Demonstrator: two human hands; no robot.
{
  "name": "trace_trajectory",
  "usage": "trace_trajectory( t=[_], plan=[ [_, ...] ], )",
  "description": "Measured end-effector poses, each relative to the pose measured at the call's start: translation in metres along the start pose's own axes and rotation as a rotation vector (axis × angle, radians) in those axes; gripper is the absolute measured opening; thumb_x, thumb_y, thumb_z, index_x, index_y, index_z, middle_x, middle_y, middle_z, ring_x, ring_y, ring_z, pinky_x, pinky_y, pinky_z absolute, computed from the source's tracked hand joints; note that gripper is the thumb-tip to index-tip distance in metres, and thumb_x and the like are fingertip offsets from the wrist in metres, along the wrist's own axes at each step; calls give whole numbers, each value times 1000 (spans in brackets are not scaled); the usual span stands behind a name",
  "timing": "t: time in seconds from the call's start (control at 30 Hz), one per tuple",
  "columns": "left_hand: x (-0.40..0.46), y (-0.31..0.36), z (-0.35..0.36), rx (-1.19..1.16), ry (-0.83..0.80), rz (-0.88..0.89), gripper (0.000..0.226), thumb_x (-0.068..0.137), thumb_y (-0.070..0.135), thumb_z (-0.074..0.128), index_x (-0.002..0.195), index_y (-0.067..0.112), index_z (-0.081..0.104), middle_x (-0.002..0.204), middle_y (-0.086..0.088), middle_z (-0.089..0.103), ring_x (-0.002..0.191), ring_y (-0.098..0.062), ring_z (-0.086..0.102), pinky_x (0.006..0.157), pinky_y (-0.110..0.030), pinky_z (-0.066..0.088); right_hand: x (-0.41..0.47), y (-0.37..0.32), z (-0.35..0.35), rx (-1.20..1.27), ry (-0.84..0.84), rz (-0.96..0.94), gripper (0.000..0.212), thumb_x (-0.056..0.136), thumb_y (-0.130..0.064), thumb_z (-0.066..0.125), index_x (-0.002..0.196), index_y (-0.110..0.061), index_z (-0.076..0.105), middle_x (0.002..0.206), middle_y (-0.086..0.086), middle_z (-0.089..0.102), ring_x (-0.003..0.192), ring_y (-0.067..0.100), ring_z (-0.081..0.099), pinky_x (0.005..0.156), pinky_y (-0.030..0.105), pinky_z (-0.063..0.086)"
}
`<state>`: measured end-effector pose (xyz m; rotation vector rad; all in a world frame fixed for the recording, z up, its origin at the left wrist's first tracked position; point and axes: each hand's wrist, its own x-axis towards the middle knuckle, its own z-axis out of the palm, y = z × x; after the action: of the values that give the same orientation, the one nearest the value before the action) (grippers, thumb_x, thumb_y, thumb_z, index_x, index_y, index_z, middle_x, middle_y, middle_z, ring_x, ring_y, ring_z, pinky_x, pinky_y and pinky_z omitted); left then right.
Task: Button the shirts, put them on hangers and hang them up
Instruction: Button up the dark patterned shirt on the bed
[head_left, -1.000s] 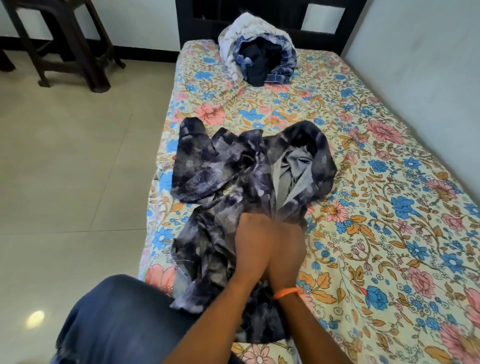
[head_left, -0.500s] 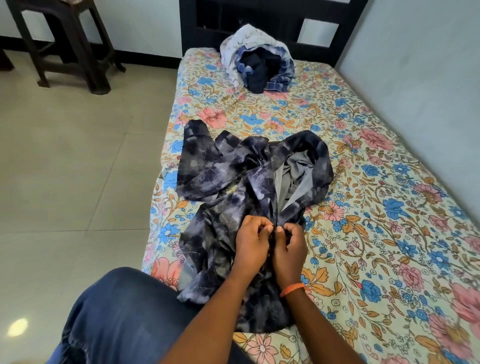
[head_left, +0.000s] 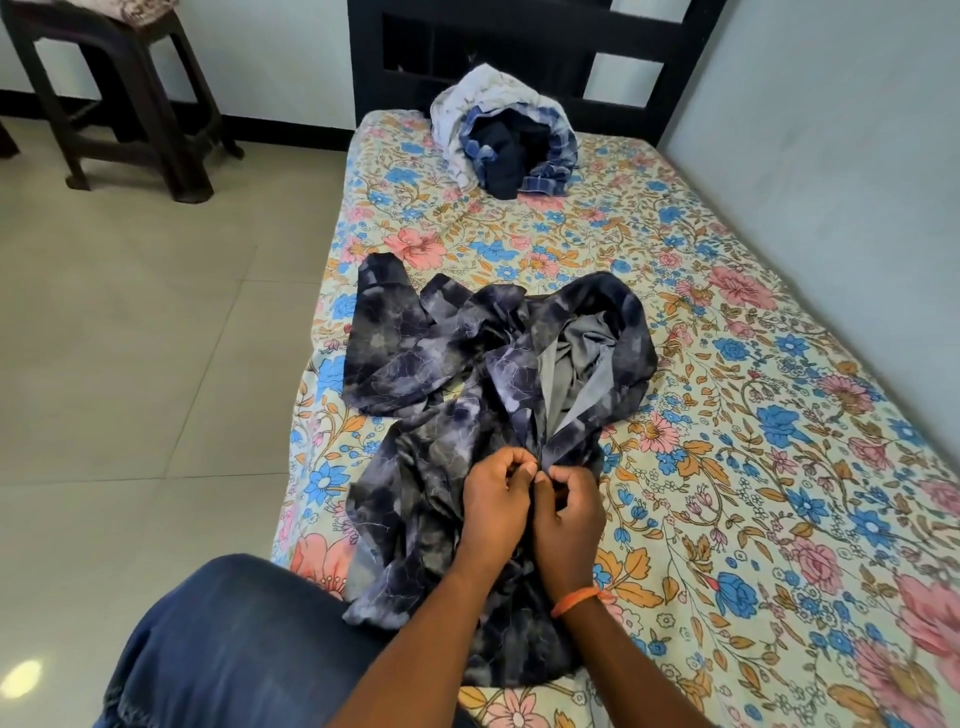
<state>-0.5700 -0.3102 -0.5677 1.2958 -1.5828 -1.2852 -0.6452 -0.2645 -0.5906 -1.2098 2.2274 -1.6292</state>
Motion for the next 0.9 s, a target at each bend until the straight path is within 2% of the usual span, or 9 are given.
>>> trace_trajectory(
  t=[0.1,0.2,0.27,0.33,0.4,0.57,0.7,0.83,0.9],
  plan=[
    [1,1,1,-17,15,-20,15,93,10,57,85,16,68,80,7,68,75,-5,63,71,-23,52,0,0,-2,64,-7,16,1,84,-13,65,84,-14,65,80,-6,63,78,-2,59,68,6,41],
    [3,0,1,-41,11,-50,15,93,11,59,84,16,70,79,6,69,71,-3,62,67,-19,50,2,0,-7,127,-38,101,10,85,-9,67,83,-18,72,84,-9,70,81,1,64,72,16,48],
    [4,1,0,-51,-16,-55,15,94,12,60,84,16,71,76,6,68,63,-2,58,62,-17,47,6,-1,-13,183,-70,213,24,86,-2,69,81,-25,73,81,-11,72,75,1,65,69,21,51],
    [6,1,-2,-70,-29,-48,15,94,12,61,85,15,72,74,7,67,60,-1,55,62,-18,45,12,-1,-19,233,-105,285,29,85,-2,70,79,-30,74,73,-11,74,66,1,63,63,19,50],
    [6,1,-2,-94,-36,-53,14,93,12,62,88,12,75,73,9,67,59,2,55,63,-17,44,16,-2,-23,259,-131,308,24,83,-3,73,80,-27,76,72,-13,74,67,1,66,63,14,51],
    [5,2,-4,-132,-21,-69,16,92,13,65,103,9,76,97,4,74,88,-3,68,86,-23,54,17,-4,-26,264,-145,342,12,80,-5,78,85,-16,80,80,-5,77,79,10,73,73,21,56],
    [4,4,-5,-98,-42,-69,19,94,14,62,107,8,75,104,-1,73,97,-7,67,93,-24,53,17,-3,-23,237,-135,373,10,80,-7,79,81,-17,78,76,-3,76,75,12,72,71,27,57],
    [0,11,-5,-95,-54,-49,13,90,21,68,84,17,79,69,9,70,70,-12,67,69,-22,54,16,-4,-19,199,-114,362,7,81,-16,80,76,-20,76,71,-3,74,70,16,70,67,34,59],
    [0,12,-4,-51,-72,-17,16,88,25,71,76,18,78,58,6,65,54,-13,59,56,-23,49,14,-4,-18,188,-110,345,8,82,-18,80,76,-22,76,70,-4,73,69,16,69,66,35,59]
  ],
)
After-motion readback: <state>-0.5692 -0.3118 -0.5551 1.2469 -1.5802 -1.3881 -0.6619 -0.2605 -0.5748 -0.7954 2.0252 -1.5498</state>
